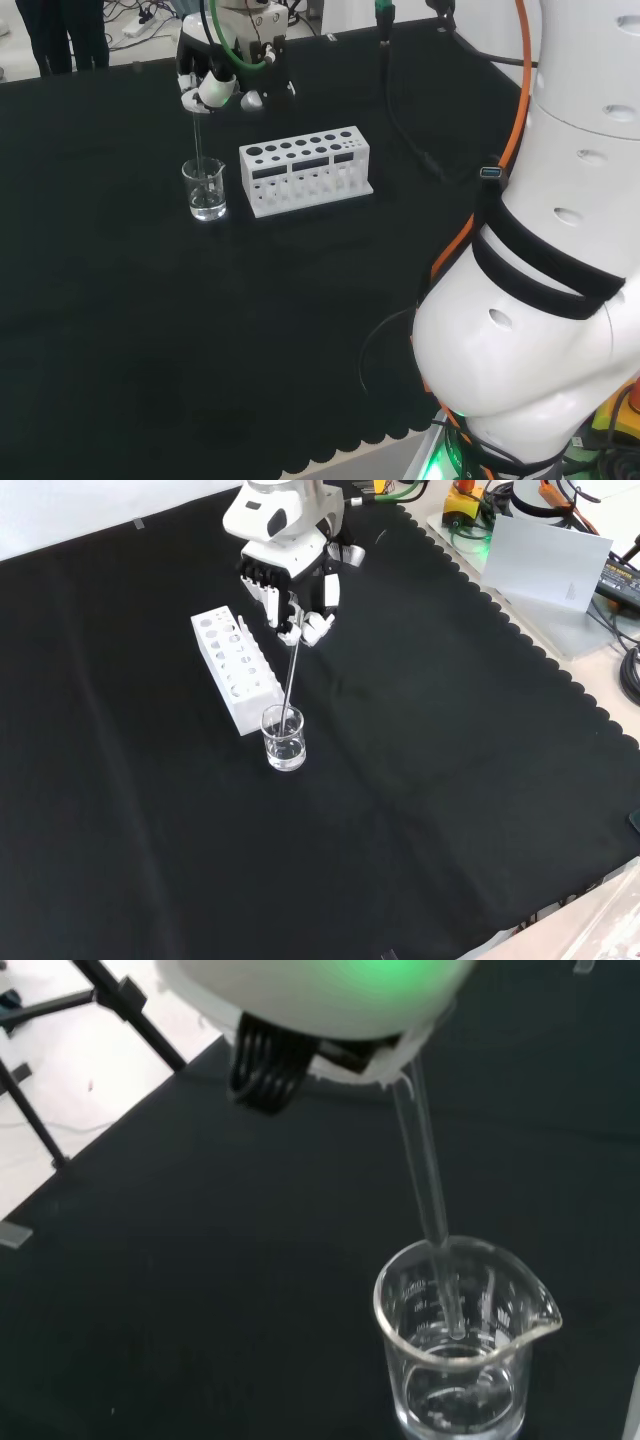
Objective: Stir in the beaker to the left of the white test tube rack with the glass rod.
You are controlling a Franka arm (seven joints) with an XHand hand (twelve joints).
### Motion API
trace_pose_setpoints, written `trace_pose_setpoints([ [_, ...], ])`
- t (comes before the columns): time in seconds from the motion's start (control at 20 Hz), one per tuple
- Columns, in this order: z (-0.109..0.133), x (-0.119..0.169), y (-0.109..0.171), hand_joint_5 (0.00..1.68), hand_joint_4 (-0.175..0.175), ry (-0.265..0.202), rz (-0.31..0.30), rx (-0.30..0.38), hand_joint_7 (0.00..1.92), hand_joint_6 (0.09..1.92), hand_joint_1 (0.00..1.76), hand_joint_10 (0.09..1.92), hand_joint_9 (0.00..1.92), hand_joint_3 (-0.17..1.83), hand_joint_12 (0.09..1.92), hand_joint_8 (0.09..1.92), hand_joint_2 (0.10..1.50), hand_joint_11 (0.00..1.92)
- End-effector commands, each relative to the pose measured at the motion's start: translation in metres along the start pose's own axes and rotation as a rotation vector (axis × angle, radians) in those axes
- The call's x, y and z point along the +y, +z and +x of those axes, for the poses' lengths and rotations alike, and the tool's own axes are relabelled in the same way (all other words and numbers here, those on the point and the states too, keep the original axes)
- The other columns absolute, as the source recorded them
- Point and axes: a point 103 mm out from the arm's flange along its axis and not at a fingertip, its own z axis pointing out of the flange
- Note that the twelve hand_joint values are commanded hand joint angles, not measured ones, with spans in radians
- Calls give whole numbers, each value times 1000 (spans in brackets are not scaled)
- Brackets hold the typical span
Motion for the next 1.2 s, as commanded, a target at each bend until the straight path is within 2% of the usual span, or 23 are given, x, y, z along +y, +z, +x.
trace_pose_setpoints([
  [0.05,-3,-2,5,1293,-175,-29,2,4,1626,724,1223,531,1920,855,479,888,548,1886],
  [0.4,-19,-15,2,1294,-175,13,16,-13,1627,724,1223,532,1920,856,482,888,547,1886],
  [0.6,-17,-27,0,1294,-175,22,16,-17,1627,723,1223,533,1920,856,485,888,546,1886],
  [0.9,12,-21,6,1296,-175,-21,44,-14,1628,722,1223,534,1920,858,488,888,545,1887],
  [1.2,29,3,17,1297,-175,-54,79,-18,1628,720,1224,535,1920,860,491,888,543,1886],
])
